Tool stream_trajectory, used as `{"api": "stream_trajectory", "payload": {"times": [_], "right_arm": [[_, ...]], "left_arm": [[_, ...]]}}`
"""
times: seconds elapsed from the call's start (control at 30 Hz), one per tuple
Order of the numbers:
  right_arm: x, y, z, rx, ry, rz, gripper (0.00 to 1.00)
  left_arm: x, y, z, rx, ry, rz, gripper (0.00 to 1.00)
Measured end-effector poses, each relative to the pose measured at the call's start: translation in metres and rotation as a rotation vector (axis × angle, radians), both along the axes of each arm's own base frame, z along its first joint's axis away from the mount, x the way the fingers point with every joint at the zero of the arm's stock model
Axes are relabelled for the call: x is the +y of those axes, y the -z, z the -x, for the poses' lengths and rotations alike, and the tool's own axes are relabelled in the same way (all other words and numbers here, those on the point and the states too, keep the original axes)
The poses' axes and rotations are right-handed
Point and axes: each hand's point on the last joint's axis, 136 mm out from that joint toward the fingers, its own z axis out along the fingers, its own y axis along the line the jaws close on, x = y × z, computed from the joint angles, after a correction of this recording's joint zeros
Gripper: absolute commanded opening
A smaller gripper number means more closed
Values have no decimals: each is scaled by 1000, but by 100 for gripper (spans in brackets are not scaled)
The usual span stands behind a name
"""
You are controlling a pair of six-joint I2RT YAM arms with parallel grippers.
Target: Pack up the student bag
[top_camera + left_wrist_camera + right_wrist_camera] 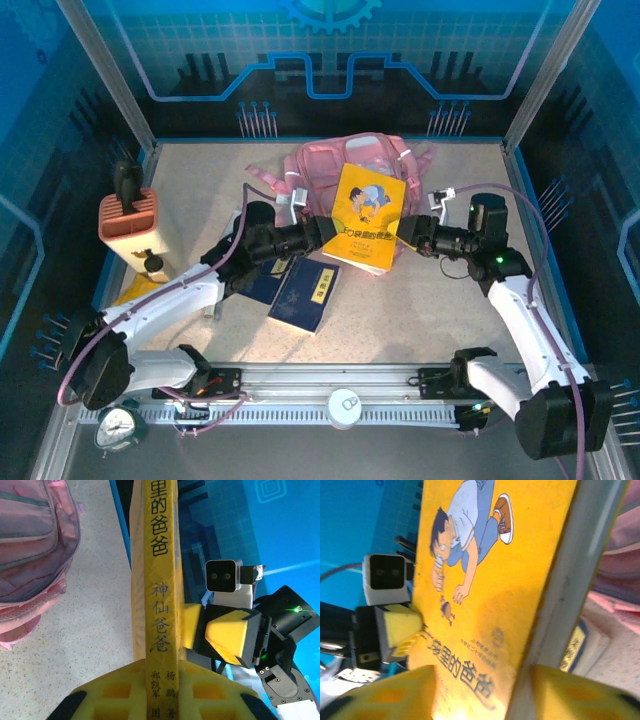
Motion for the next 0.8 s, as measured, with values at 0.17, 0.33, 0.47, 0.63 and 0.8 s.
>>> {"api": "stream_trajectory", "payload": {"times": [0.17, 0.33, 0.47, 0.63, 0.8], "right_arm": [[0, 10, 3, 34, 12, 7, 99], [22, 16, 16, 76, -50, -26, 100], [34, 4, 14, 68, -68, -79, 100], [46, -19, 14, 25, -89, -160, 95], [39, -27, 17, -20, -46, -144, 69]], "left_arm": [[-1, -10, 0, -22, -3, 28, 0], [-4, -30, 0, -74, -3, 94, 0], [-6, -41, -1, -112, -8, 124, 0], [-5, -29, -7, -91, -41, 92, 0], [0, -9, -13, -51, -89, 19, 0]]}}
